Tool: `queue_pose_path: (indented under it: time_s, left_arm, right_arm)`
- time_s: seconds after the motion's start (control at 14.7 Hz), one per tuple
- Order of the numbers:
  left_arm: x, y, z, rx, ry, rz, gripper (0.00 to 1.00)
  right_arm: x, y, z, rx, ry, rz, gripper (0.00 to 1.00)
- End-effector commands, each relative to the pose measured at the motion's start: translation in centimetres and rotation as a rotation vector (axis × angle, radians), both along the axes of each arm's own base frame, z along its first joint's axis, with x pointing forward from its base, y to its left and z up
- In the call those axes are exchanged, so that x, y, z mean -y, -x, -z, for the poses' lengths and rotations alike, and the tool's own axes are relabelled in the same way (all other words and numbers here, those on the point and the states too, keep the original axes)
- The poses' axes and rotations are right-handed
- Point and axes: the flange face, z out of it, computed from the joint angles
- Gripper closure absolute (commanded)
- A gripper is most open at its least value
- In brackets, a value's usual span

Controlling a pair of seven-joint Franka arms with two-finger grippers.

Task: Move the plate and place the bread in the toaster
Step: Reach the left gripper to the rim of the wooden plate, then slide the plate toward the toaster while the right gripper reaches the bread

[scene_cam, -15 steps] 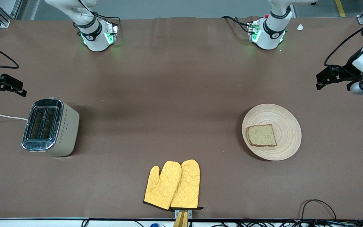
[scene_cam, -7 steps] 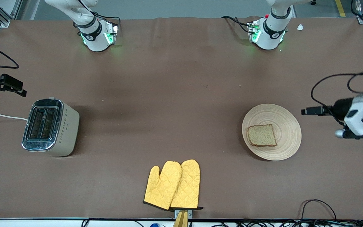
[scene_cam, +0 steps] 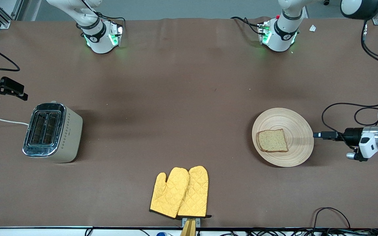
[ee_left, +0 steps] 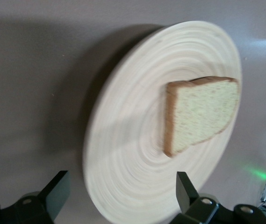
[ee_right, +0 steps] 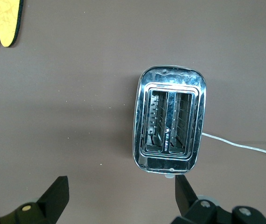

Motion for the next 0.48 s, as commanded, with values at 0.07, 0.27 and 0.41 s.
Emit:
queue_pose_path:
  time_s: [0.07, 0.27, 0.41]
  left_arm:
    - [-1.1, -0.3, 3.4, 0.06, 0.064, 0.019, 0.0]
    - [-1.3, 0.1, 5.6, 0.083, 0.112, 0.022, 0.32]
    - [-1.1, 0.2, 6.0, 0.103, 0.136, 0.034, 0.73]
  right_arm:
    - [0.1, 0.1, -0.1, -0.003, -0.013, -0.003, 0.0]
    - [0.0, 0.1, -0.1, -0.003, -0.013, -0.005, 0.0]
    - [0.0, 0.1, -0.2, -0.001, -0.014, -0.005, 0.0]
